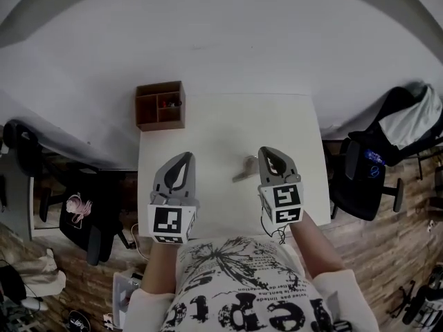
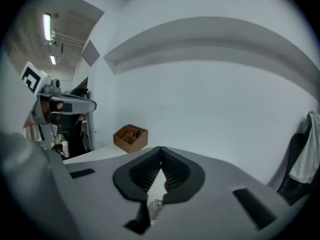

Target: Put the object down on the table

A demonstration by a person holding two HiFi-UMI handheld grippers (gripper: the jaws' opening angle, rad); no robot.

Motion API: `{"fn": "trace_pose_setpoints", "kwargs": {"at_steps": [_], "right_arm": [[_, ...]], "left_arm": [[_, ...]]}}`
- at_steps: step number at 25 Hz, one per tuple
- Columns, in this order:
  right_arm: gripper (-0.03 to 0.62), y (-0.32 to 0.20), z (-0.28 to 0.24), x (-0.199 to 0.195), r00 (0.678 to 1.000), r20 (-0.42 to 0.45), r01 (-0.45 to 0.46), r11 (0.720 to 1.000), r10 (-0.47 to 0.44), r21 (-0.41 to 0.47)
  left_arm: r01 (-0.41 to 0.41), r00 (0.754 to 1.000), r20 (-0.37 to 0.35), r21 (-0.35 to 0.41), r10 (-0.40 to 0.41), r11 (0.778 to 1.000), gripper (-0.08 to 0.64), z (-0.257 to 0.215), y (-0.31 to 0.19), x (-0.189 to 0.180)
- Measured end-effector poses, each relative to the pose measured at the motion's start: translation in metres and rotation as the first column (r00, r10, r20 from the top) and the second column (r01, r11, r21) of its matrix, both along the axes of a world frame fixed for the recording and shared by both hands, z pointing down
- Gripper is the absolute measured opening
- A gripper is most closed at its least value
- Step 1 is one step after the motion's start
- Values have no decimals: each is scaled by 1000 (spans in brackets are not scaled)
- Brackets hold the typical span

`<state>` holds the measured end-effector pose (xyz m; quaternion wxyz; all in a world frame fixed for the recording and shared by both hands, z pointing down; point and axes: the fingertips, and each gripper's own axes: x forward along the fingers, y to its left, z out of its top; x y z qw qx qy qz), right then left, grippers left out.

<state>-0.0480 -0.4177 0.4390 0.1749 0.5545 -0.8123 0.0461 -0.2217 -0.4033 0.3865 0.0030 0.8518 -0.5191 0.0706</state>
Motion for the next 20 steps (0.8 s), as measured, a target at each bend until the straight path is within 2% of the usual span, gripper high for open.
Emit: {"fn": "trace_pose_setpoints", "kwargs": {"at_steps": [3,10,13,20], "right_arm": [[-5,7,-31,3,1000,7,7,995,-7,100],[-6,30,-77,14,996,93,-12,971,-11,240],[-8,34,-83,16,995,103,-8,965,-19,261],[-9,31,-77,22,992,125,-8,969,-23,245]], "left_arm": [[9,1000,5,18,-9,1000,12,-11,3,0],[12,1000,-16,68,-11,998,12,-35,14,1],[7,1000,-18,80,-5,997,12,-38,17,5],[-11,1000,-17,89,13,996,12,-43,22,16]]}}
